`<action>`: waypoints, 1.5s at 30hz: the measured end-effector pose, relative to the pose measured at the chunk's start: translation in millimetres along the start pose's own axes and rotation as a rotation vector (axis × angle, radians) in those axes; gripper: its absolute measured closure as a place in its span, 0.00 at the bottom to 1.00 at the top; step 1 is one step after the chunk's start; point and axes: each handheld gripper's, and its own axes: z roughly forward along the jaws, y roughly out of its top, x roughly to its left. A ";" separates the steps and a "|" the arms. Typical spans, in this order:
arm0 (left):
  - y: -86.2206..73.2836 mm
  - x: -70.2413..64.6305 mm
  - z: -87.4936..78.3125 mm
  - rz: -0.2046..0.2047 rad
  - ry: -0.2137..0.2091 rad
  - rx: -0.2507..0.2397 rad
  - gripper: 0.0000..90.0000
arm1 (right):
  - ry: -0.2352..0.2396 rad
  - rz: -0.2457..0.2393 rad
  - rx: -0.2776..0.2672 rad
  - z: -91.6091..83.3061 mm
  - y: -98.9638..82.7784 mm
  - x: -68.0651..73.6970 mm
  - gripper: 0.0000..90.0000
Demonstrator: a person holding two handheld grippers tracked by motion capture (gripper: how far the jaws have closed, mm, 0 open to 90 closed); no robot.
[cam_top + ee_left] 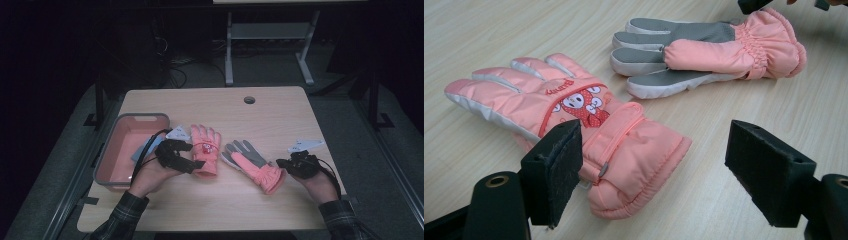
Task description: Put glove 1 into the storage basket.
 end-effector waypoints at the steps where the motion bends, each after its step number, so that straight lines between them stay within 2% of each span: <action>1: 0.1 -0.5 0.6 -0.003 -0.003 -0.004 0.25 | 0.002 -0.010 0.015 1.7 -1.3 -1.7 1.00; 3: 0.2 -0.6 0.7 0.004 -0.005 0.002 0.25 | 0.016 -0.022 0.038 3.2 -3.7 -1.0 1.00; 9: 0.5 -1.0 0.3 0.005 -0.006 0.001 0.25 | 0.077 -0.058 0.050 -0.4 -8.3 11.2 1.00; 16: 1.0 -1.6 1.4 0.007 -0.006 0.004 0.25 | 0.169 -0.112 0.058 -0.8 -10.8 35.8 1.00; 20: 0.9 -1.8 2.1 0.006 -0.007 0.002 0.25 | 0.217 -0.166 0.071 5.4 -6.7 52.4 1.00; 25: 1.3 -1.8 3.0 0.016 -0.007 0.007 0.25 | 0.264 -0.200 0.067 13.2 1.5 69.5 1.00; 32: 1.5 -3.1 5.0 0.012 -0.008 0.014 0.25 | 0.309 -0.244 0.066 27.0 14.2 86.5 1.00; 35: 1.8 -3.9 6.6 0.012 -0.006 0.018 0.25 | 0.324 -0.256 0.068 32.4 18.2 92.7 1.00; 36: 2.1 -3.7 6.9 0.020 -0.005 0.021 0.25 | 0.322 -0.282 0.066 34.1 19.0 93.2 1.00; 39: 3.8 -4.5 8.7 0.009 -0.001 0.020 0.25 | 0.318 -0.275 0.062 31.8 18.4 92.1 0.99; 42: 6.3 -4.5 10.7 0.005 0.007 0.018 0.25 | 0.296 -0.221 0.035 23.7 14.7 80.3 0.85; 45: 11.4 -6.5 13.9 -0.001 0.021 0.022 0.25 | 0.240 -0.178 0.023 19.0 7.7 66.7 0.68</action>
